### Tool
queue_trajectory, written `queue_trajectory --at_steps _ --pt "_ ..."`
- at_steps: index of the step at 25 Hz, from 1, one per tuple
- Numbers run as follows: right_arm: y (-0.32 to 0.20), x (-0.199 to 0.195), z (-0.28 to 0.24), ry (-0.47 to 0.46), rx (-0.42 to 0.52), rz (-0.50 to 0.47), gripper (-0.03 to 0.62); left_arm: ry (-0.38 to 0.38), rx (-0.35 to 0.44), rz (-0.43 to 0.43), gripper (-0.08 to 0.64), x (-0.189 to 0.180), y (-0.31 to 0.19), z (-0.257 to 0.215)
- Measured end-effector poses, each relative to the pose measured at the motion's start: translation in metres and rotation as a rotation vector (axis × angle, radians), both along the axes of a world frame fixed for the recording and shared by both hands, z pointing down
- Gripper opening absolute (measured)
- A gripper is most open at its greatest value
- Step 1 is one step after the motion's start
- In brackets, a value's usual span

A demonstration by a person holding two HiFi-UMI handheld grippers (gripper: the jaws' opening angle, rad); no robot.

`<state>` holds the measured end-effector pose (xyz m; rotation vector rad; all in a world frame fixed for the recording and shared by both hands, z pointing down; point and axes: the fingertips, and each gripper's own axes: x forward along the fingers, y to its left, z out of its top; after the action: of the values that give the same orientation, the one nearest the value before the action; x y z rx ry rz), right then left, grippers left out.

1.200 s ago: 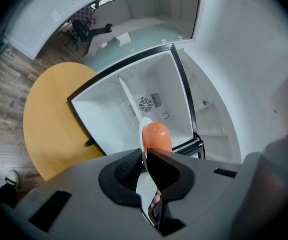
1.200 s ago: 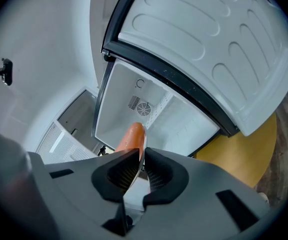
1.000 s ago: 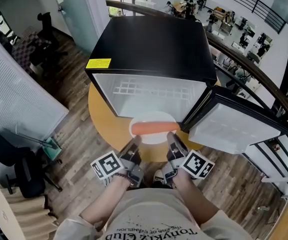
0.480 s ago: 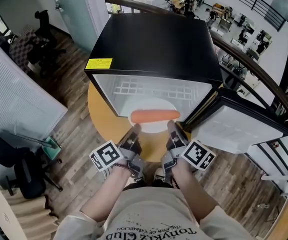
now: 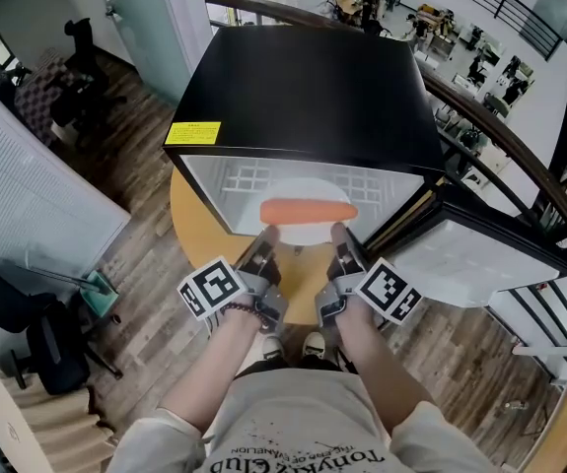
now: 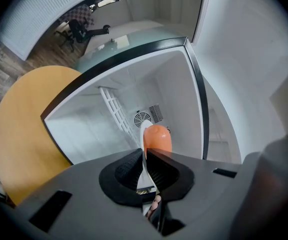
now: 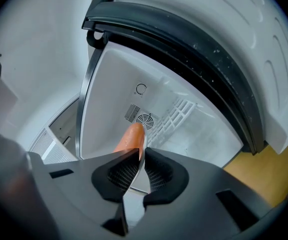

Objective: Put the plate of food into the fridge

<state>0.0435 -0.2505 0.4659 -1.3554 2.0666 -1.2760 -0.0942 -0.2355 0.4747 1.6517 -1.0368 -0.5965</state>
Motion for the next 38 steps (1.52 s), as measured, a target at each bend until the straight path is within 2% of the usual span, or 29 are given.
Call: queue_trajectory --at_steps 15,31,38 --pt "-0.053 -0.006 0.003 0.044 0.002 0.036 0.054 -0.04 0.006 0.016 0.041 -0.006 -0.057 0.002" --pt "-0.096 -0.009 0.018 0.069 -0.001 0.041 0.055 -0.051 -0.031 0.017 0.042 -0.008 -0.099 0.017" --pt "-0.105 -0.008 0.019 0.12 0.008 0.036 0.057 -0.062 -0.051 0.025 0.043 -0.006 -0.107 0.024"
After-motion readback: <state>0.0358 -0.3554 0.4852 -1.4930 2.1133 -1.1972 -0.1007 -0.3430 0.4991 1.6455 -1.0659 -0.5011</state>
